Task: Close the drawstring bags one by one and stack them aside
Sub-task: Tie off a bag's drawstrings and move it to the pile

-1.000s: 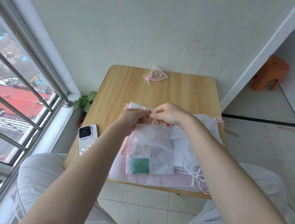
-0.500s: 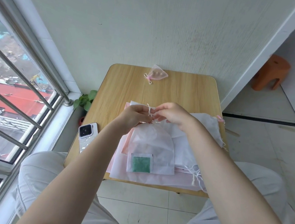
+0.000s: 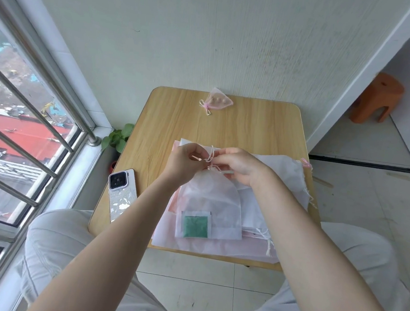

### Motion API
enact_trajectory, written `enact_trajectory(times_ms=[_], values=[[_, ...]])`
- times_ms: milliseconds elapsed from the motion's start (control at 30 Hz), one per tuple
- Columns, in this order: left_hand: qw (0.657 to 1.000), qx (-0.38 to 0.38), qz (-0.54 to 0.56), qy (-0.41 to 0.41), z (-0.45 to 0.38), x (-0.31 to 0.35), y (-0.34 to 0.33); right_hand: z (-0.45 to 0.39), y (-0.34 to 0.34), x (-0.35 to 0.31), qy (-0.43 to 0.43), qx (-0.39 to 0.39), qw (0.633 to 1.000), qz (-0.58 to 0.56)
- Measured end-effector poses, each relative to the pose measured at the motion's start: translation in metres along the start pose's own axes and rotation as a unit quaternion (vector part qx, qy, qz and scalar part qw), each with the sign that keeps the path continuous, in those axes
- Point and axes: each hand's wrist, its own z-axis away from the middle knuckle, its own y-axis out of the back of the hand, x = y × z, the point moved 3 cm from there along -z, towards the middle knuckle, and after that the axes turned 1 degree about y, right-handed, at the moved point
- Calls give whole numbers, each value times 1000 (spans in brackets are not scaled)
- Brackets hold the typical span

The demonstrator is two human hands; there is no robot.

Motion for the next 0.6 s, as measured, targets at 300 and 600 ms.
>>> enact_trajectory(times_ms=[300,600], values=[[997,31,56,43,2,-6,-2,-3,0,2,26,12,1000,-10],[975,14,197,99,7,-8,-6,-1,-1,4,-10,-26,999,28]])
